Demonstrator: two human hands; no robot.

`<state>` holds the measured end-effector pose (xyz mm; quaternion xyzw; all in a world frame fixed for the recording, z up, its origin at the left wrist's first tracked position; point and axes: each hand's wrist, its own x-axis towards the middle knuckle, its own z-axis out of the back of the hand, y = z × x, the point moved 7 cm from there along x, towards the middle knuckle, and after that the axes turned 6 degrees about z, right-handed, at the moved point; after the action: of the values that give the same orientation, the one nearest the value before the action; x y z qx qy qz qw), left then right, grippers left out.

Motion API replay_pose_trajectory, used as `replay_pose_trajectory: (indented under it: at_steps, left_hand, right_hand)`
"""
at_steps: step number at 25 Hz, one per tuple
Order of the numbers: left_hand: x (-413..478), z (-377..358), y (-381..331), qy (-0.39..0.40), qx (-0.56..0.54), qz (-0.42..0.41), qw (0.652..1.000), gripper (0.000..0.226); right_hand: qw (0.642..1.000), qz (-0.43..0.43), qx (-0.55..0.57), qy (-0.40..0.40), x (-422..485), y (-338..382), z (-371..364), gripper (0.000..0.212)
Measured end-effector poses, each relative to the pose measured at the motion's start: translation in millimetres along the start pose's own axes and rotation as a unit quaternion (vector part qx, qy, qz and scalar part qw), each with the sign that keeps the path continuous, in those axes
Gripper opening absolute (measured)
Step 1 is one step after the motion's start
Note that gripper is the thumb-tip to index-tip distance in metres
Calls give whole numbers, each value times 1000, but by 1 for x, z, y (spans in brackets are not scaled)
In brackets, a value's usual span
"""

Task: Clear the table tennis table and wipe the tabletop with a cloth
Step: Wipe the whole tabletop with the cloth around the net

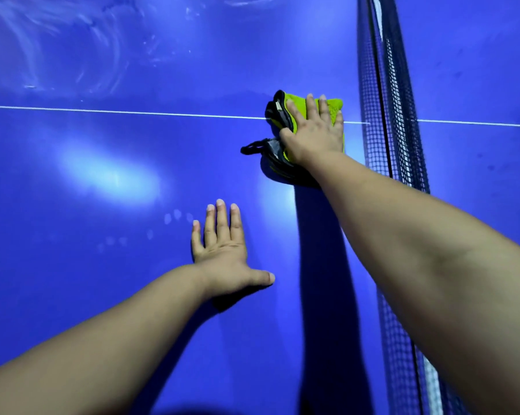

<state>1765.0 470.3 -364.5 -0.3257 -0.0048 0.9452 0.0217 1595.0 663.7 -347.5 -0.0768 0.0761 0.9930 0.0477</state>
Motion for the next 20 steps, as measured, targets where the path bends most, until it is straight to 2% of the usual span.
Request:
replay_pose_trajectory:
  at_steps: [7, 17, 20]
  left_hand:
    - [-7, 3, 1, -34, -20, -10, 999, 136]
    - [-29, 5, 7, -79, -71, -57, 993, 129]
    - [-38, 5, 7, -89, -83, -70, 990, 127]
  right_hand:
    - [1000, -11, 23, -16, -114, -1, -14, 65]
    - [996, -74, 39, 16, -382, 7, -57, 73]
    - [995, -94, 29, -2, -459, 14, -70, 74]
